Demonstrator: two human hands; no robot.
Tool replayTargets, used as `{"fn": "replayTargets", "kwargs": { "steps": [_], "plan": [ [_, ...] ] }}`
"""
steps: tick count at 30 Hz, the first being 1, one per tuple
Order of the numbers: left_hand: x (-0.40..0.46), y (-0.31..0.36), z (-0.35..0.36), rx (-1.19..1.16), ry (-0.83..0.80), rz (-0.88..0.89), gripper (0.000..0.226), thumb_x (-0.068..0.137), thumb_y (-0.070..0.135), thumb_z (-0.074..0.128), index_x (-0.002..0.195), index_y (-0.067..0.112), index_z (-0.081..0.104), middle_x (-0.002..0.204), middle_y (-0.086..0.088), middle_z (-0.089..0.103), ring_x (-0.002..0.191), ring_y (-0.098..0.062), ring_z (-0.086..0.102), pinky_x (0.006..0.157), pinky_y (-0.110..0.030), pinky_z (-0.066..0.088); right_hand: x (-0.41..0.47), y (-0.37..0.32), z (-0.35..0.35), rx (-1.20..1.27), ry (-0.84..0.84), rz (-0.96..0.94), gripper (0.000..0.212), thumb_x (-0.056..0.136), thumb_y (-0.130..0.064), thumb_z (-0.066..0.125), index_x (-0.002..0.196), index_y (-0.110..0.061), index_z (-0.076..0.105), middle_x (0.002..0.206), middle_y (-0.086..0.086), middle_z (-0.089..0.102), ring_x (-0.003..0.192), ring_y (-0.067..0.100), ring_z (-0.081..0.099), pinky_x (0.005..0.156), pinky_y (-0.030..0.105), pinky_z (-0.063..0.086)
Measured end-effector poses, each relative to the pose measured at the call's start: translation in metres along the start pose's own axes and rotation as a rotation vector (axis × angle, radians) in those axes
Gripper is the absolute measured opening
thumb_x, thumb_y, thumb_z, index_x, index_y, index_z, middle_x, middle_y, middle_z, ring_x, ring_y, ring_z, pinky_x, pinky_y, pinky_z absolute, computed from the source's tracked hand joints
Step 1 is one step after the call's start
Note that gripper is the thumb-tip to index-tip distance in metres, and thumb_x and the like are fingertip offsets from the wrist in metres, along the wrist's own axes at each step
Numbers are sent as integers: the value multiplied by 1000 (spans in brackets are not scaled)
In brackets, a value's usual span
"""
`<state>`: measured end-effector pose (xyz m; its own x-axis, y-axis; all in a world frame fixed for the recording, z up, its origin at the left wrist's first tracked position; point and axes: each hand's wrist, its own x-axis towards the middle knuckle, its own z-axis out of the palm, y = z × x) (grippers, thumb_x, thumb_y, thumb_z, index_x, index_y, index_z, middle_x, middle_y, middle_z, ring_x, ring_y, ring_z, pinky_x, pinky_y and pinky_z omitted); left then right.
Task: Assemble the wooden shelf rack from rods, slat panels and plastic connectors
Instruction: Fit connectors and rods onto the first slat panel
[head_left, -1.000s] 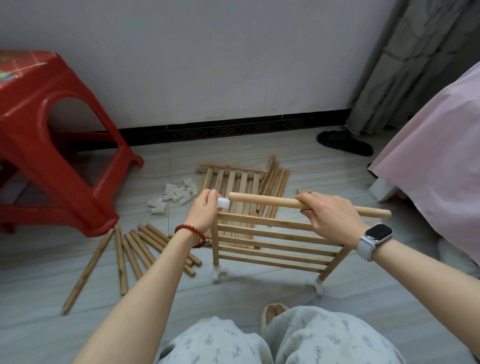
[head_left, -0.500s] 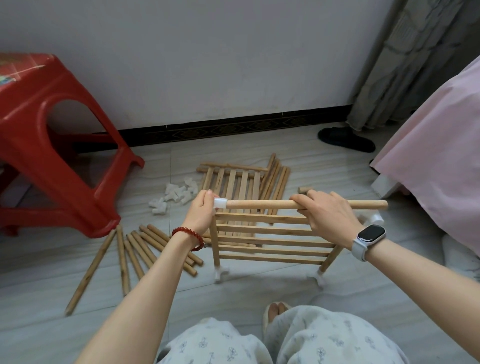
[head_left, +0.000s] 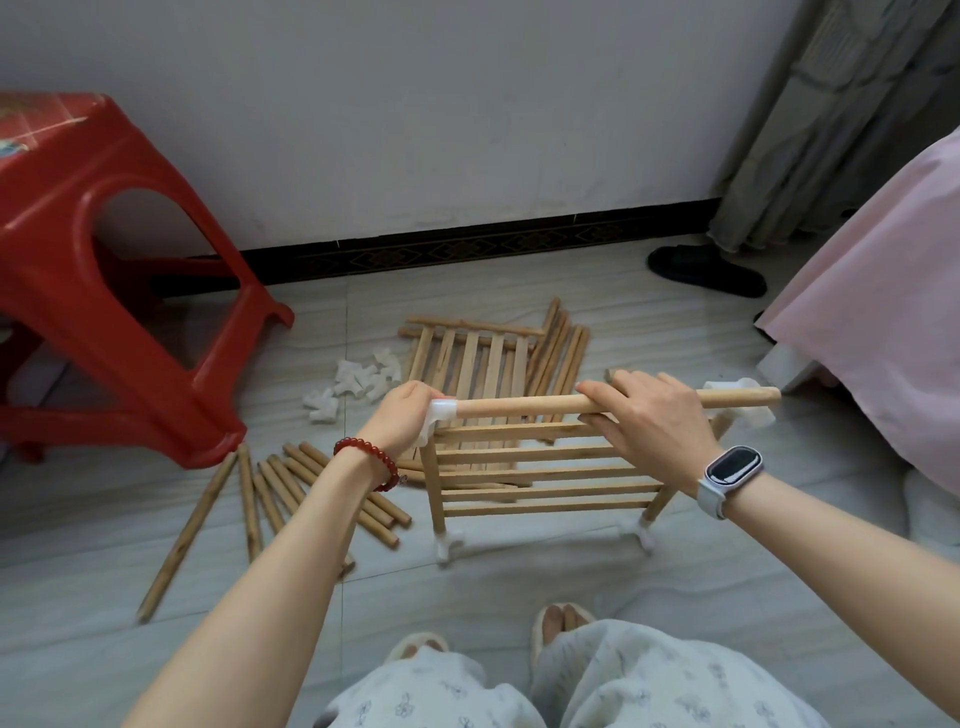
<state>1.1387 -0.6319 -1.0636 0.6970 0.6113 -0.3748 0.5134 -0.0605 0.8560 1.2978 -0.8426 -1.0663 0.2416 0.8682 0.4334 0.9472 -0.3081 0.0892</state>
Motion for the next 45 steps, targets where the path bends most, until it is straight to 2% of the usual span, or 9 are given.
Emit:
{"fn": "replayTargets", "kwargs": {
  "steps": [4, 9, 14, 23, 28, 34, 38, 42, 45],
  "plan": [
    [7, 5, 4, -81, 50, -67, 28, 96, 12, 38, 103, 5, 64, 88, -1, 56, 71, -10, 47, 56, -18, 37, 5, -1, 2, 16, 62, -40, 30, 85, -35, 46, 80, -11, 64, 61, 2, 55, 50, 22, 53, 45, 29, 40],
    [7, -1, 4, -202, 89, -5, 33, 98, 7, 25, 87, 13, 56, 88, -2, 66, 76, -11, 54, 62, -19, 41, 13, 6, 13, 24, 138, -165, 12, 89, -25, 49, 93, -13, 51, 65, 3, 54, 54, 22, 50, 45, 30, 39],
    [9, -4, -3, -107, 97, 68, 36, 98, 6, 25, 84, 17, 56, 86, 2, 62, 73, -9, 49, 64, -22, 39, 31, 9, 15, 43, 116, -222, 21, 87, -25, 51, 85, -10, 65, 64, 2, 53, 51, 21, 49, 43, 29, 36],
    [14, -11, -10, -84, 96, 74, 35, 96, 3, 26, 81, 16, 55, 95, -7, 65, 67, -9, 46, 58, -23, 36, 48, 5, 14, 128, -148, -193, 36, 88, -35, 37, 83, -14, 66, 60, -3, 57, 41, 19, 52, 38, 22, 24],
    [13, -13, -11, -25, 90, 101, 35, 94, 1, 27, 77, 16, 54, 103, -16, 61, 72, -17, 44, 60, -26, 36, 60, 2, 2, 216, -482, -95, 26, 96, -39, 41, 102, -22, 60, 81, -4, 63, 70, 19, 57, 60, 32, 43],
    [10, -15, -16, -28, 91, 97, 35, 93, 0, 28, 74, 16, 53, 96, -19, 59, 64, -15, 42, 55, -26, 33, 77, -2, -5, 391, -656, -4, 22, 94, -38, 49, 96, -22, 64, 76, -2, 61, 71, 18, 55, 64, 33, 43],
    [8, -8, -17, 147, 115, 150, 27, 98, 13, 34, 84, 16, 57, 82, -2, 55, 63, -11, 44, 55, -19, 35, 73, -1, -2, 378, -616, -18, 23, 95, -39, 47, 105, -25, 63, 78, -6, 62, 71, 13, 56, 65, 29, 44],
    [6, 13, -7, 768, 248, 392, 30, 99, 32, 33, 83, 19, 55, 69, 5, 55, 61, -11, 49, 58, -24, 40, 61, -14, 1, 323, -477, -15, 31, 96, -41, 43, 119, -27, 59, 93, -7, 63, 82, 10, 56, 71, 26, 47],
    [0, 23, 12, 913, 120, 513, 37, 99, 41, 26, 84, 24, 55, 64, 8, 50, 58, -6, 47, 50, -18, 32, 53, -19, -7, 416, -432, -25, 36, 97, -36, 45, 129, -24, 53, 100, -3, 61, 89, 12, 53, 79, 29, 45]
  ]
}}
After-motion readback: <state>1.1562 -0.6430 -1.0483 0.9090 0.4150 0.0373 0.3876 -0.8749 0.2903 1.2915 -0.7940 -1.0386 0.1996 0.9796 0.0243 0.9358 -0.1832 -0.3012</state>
